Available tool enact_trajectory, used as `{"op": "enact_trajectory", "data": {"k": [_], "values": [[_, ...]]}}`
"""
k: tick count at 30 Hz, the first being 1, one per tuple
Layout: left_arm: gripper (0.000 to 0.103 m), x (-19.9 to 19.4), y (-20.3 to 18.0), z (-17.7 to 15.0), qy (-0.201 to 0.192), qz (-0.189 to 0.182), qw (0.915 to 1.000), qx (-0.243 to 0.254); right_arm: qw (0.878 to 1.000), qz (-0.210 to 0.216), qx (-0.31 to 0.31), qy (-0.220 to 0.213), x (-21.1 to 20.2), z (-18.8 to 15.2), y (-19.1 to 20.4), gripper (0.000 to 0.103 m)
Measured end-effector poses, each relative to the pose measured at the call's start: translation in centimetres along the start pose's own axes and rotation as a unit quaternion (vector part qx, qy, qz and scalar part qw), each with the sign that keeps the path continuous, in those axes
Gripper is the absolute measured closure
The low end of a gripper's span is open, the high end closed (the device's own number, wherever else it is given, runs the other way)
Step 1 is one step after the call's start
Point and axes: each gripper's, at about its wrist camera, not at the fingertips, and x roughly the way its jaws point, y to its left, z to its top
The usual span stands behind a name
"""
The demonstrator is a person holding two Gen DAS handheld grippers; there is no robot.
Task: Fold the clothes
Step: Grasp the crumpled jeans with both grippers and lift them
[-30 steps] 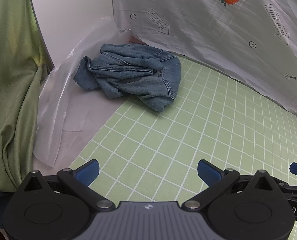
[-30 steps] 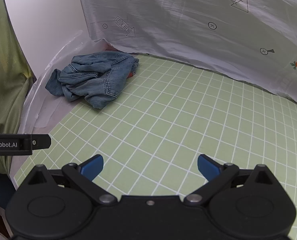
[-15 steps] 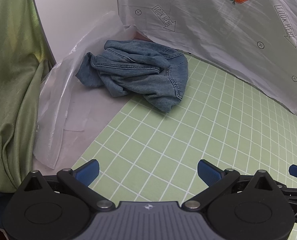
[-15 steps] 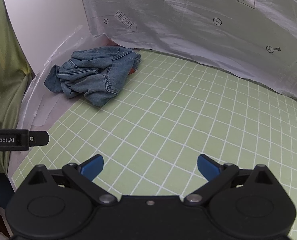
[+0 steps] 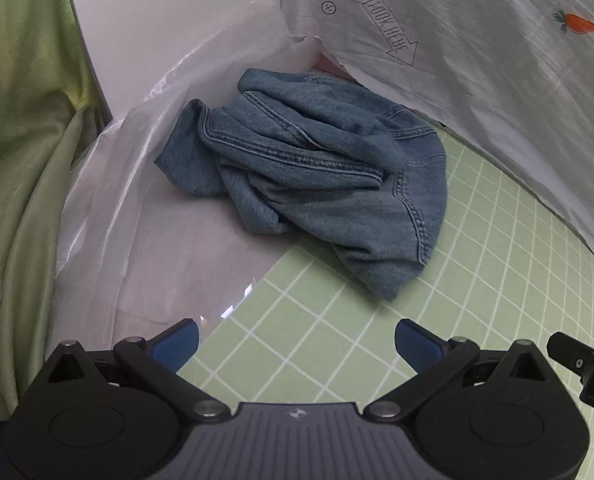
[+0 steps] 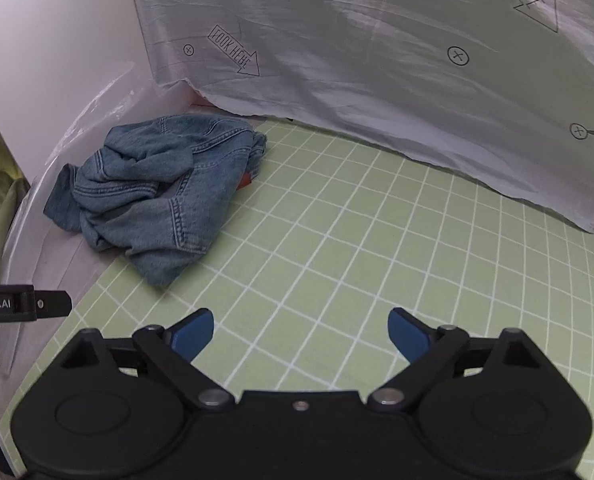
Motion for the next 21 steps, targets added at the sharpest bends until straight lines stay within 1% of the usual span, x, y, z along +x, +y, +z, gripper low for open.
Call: {"op": "enact_trajectory", "data": {"k": [4,8,9,13,15,16,18,19,20,21], "values": [[0.003,3.8,0.7,3.3,0.003,0.020,0.9996,-0.020,1.000,0.011,0.002,0.003,4.1,3.3,0.8,0.011],[0.011,7.9,1.4,6.4,0.017,0.045,0.9985,-0.027,1.000,0.015,-0.011,0.010,8.4,6.0,2.5,0.011],[0.012,8.6,1.4,6.8,0.020,0.044,0.9984,-0.029,1.000,0.016,-0.013,0.011,9.4,6.6,2.8,0.011],[0.014,10.9,1.4,7.8,0.032,0.035,0.9984,-0.032,0.998,0.047,0.018,0.022,13.2,8.8,3.9,0.011],[0.018,11.6,1.2,7.9,0.038,0.027,0.9985,-0.030,0.998,0.055,0.020,0.025,14.7,9.4,4.6,0.012],[0.022,11.9,1.2,7.9,0.039,0.022,0.9986,-0.028,0.998,0.058,0.021,0.028,15.5,9.7,4.9,0.013],[0.030,12.1,1.2,7.8,0.037,0.007,0.9988,-0.030,0.997,0.068,0.025,0.040,17.0,10.2,5.5,0.038],[0.038,12.2,1.2,7.7,0.035,0.000,0.9989,-0.031,0.995,0.078,0.031,0.047,17.7,10.2,5.6,0.042],[0.041,12.3,1.3,7.7,0.034,-0.007,0.9989,-0.033,0.994,0.091,0.039,0.052,18.1,10.3,5.6,0.051],[0.043,12.2,1.3,7.6,0.032,-0.010,0.9990,-0.031,0.992,0.105,0.045,0.054,18.4,10.3,5.6,0.065]]}}
